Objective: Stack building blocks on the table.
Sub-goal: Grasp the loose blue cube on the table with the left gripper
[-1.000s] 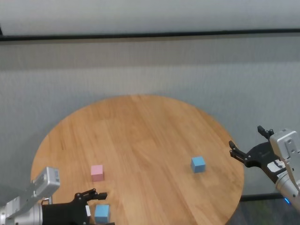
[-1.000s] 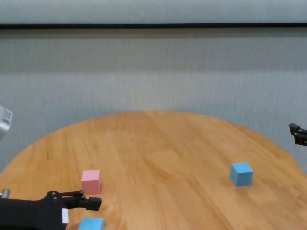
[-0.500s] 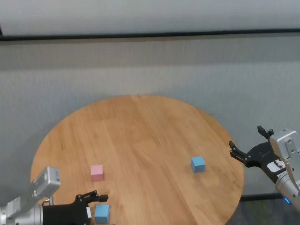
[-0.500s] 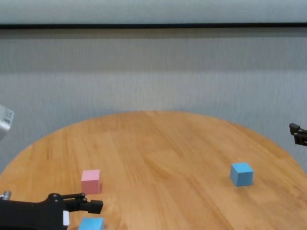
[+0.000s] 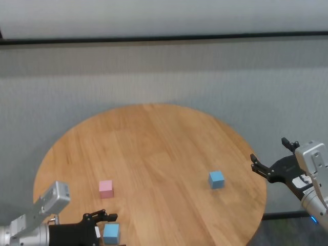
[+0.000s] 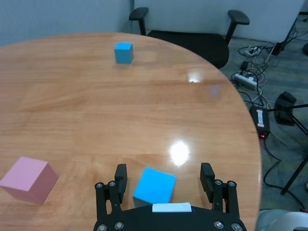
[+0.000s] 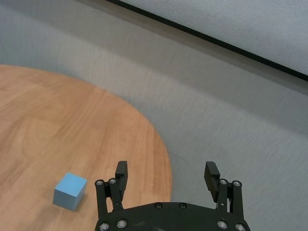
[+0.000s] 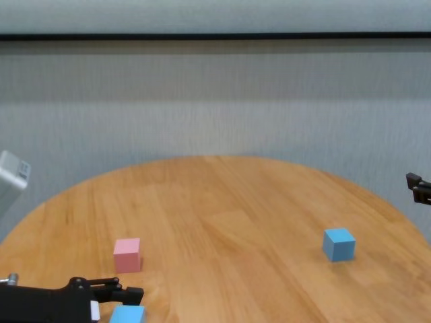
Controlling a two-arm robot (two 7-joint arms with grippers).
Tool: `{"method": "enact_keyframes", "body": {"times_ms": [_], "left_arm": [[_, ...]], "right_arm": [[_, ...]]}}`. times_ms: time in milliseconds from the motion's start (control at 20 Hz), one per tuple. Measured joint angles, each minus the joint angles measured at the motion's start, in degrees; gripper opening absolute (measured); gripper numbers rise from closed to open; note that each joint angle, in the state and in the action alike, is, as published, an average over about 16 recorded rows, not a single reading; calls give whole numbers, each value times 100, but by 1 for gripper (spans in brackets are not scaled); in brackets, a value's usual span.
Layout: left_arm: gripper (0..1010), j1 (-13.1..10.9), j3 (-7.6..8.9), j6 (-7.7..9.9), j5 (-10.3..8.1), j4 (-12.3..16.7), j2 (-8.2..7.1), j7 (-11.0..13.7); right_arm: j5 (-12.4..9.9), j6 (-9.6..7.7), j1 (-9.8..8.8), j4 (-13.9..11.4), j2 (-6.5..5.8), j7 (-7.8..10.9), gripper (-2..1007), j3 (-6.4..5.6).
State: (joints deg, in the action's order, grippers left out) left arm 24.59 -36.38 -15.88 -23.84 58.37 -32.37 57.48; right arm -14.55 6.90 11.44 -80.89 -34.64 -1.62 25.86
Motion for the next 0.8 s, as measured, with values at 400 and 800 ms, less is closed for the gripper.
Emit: {"method": "enact_keyframes", "body": {"times_ms": [400,800], "left_arm": [[1000,48,-15,-60,81,-138,65,-46],[983,31,-12,-112,91,-147,54,20]], "right_arm": [[0,0,0,0,0,0,1005,0],[0,0,0,0,0,0,1005,0]]}}
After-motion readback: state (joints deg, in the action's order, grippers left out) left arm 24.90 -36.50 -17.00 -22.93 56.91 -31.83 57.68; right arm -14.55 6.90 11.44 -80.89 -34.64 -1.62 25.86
